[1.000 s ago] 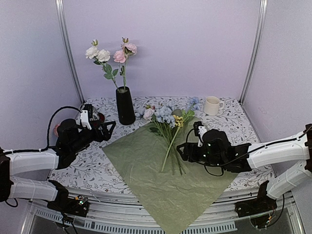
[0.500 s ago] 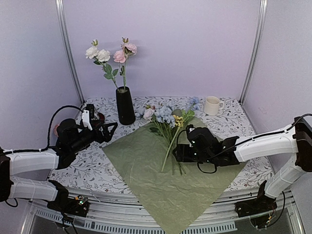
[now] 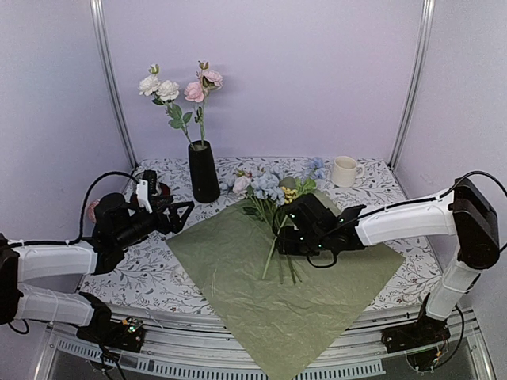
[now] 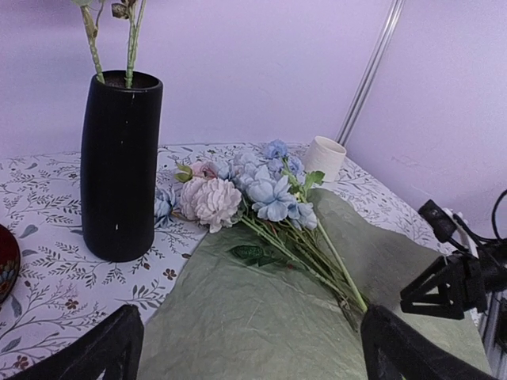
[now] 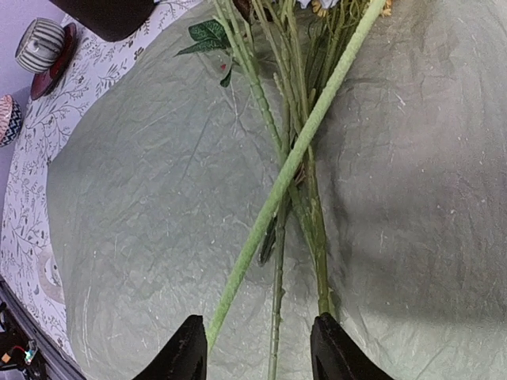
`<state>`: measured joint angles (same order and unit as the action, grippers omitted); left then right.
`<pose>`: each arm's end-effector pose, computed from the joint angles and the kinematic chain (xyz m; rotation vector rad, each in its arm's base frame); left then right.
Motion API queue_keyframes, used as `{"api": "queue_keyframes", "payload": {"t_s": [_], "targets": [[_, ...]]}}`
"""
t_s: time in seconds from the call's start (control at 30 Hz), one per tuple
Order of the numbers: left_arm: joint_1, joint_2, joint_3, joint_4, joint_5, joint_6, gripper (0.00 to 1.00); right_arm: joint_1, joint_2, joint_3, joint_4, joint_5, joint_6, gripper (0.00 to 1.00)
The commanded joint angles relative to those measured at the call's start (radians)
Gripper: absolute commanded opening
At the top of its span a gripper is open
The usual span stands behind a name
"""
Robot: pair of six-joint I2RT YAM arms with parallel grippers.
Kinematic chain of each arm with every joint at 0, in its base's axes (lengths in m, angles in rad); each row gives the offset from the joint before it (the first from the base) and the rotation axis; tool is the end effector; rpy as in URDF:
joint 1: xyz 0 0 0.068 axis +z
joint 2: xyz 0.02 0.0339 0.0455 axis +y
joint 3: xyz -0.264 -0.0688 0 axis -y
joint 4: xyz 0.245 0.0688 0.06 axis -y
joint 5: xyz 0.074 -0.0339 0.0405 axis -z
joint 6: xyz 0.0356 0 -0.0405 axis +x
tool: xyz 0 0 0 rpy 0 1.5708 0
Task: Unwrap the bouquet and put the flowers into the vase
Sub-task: Pick up the fake flower from the flattened wrapping paper.
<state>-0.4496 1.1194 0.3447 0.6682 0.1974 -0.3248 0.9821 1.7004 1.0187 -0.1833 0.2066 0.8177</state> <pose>0.2043 -0.1063 0.2110 0.2607 1.7111 -0.7432 0.2020 0.2893 0.1847 -0.1097 2.4900 0.5580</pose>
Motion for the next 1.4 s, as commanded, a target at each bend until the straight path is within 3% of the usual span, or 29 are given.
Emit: {"api": "queue_keyframes", "payload": {"t_s": [0.0, 0.6, 1.37], "targets": [[-0.009, 0.011, -0.002, 0.027, 0.019, 0.010, 0.98, -0.047, 0.058, 0.077, -0.035, -0.051, 0.070, 0.45], [-0.012, 0.011, -0.001, 0.021, 0.005, 0.026, 0.98, -0.107, 0.195, 0.221, -0.030, -0.073, 0.184, 0.43], [-0.016, 0.012, 0.003, 0.012, 0.015, 0.021, 0.98, -0.129, 0.327, 0.308, -0.052, -0.094, 0.274, 0.29]]}}
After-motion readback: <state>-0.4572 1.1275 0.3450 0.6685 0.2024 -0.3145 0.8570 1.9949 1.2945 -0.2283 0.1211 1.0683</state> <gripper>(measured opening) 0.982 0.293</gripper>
